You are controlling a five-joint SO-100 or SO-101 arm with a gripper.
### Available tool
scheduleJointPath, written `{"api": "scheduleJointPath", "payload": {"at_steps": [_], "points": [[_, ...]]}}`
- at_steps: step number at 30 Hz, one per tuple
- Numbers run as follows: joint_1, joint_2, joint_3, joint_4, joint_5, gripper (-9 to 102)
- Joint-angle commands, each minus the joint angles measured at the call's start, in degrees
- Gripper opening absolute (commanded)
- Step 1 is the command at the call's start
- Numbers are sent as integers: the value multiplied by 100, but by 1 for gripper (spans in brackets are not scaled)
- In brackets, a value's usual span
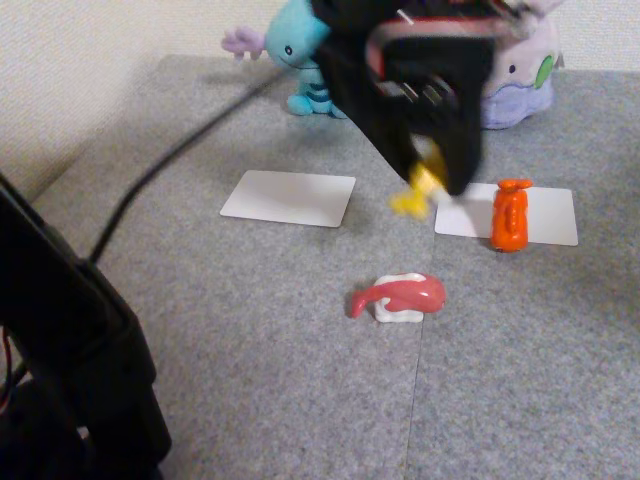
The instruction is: Wooper wants to eat egg sudhi, and Goomy wants to eat shrimp sushi
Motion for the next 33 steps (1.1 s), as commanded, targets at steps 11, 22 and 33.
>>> {"api": "scheduleJointPath", "payload": {"at_steps": [11, 22, 33], "points": [[-2795, 817, -88, -387, 914, 6], [-2883, -923, -97, -1450, 817, 7], [-2856, -2118, -510, -1617, 826, 6]]}}
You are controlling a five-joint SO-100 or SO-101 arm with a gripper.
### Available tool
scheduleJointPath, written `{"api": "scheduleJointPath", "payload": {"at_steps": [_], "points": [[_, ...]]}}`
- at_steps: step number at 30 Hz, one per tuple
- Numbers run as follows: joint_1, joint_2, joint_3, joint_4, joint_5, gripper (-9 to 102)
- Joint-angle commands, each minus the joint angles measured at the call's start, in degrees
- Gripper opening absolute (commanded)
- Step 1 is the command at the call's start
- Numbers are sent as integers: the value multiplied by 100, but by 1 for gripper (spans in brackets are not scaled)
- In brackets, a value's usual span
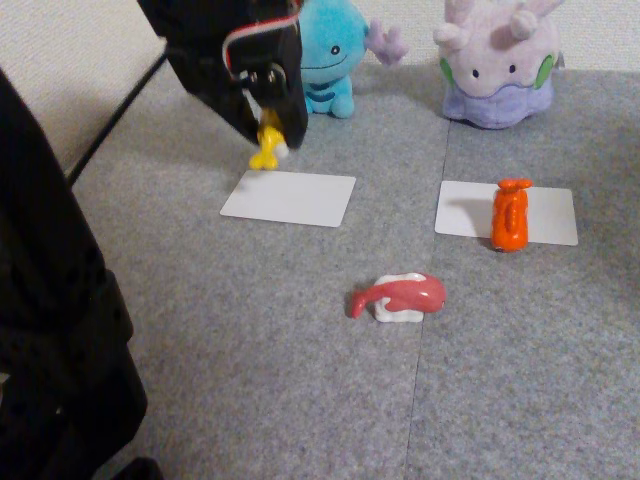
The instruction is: Wooper wants to eat egg sudhi, and Goomy wants to eat shrimp sushi
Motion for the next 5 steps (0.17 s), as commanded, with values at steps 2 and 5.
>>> {"api": "scheduleJointPath", "payload": {"at_steps": [2, 5], "points": [[62, -193, -369, 53, 18, 6], [62, -457, -404, -44, 53, 6]]}}
